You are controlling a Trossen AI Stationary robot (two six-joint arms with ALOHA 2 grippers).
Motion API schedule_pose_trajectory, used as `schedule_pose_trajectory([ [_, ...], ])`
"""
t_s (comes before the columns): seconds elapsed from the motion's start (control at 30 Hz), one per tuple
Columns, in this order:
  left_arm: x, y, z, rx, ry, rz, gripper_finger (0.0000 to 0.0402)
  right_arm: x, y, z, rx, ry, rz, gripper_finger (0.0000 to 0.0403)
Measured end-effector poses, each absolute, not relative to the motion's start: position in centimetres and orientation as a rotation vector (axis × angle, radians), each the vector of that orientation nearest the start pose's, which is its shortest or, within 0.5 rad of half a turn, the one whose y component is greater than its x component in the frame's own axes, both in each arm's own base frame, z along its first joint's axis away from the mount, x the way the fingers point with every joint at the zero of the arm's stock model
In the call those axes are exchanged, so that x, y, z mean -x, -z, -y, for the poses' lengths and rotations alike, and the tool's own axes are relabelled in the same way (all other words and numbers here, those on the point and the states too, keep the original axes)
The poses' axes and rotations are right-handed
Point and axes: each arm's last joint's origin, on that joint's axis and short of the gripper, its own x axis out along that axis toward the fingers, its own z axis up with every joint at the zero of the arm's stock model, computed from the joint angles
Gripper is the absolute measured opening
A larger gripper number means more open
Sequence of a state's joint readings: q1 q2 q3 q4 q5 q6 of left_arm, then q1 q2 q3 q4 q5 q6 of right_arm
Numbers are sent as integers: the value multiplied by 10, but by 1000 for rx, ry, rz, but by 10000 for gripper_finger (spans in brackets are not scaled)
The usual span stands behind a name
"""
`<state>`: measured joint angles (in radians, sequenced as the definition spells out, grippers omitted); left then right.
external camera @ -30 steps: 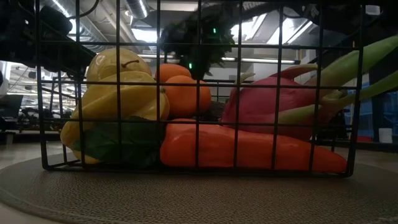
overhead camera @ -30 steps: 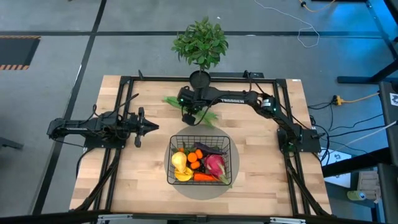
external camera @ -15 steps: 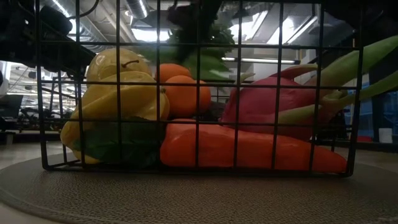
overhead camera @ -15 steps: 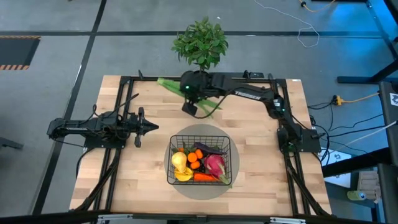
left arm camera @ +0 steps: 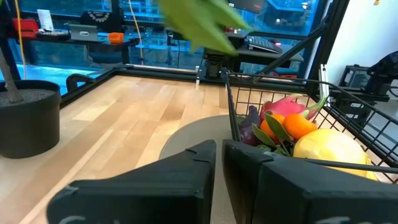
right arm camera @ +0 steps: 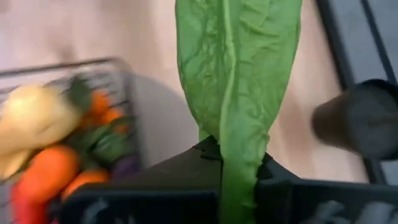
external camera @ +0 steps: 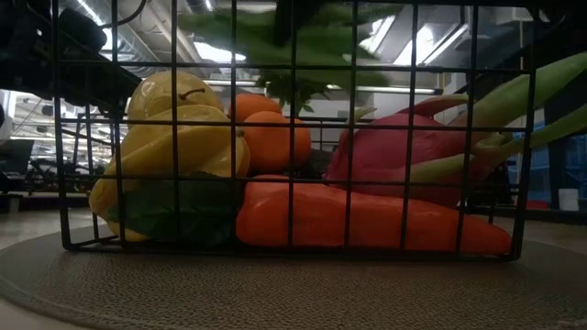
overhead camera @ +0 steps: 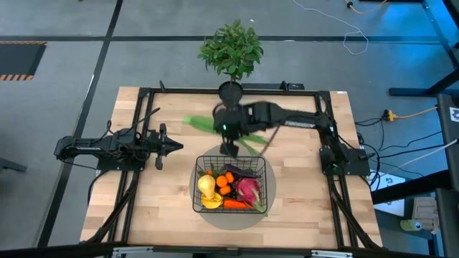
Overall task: Build produce basket
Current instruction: Put the lettuce into the black wire basket
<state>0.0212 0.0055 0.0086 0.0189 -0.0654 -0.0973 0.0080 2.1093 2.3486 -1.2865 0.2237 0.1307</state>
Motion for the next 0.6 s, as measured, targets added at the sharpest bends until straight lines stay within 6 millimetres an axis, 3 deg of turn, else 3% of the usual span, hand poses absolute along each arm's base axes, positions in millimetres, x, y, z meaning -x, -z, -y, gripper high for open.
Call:
schedule_pose_trajectory([
  [0.3,-97,-168,-4,98,-85,26,32,-406,-359,-74,-114,260,-1141,4],
  [0.6,-97,-168,-4,98,-85,26,20,-378,-355,-132,-296,341,-1245,5],
])
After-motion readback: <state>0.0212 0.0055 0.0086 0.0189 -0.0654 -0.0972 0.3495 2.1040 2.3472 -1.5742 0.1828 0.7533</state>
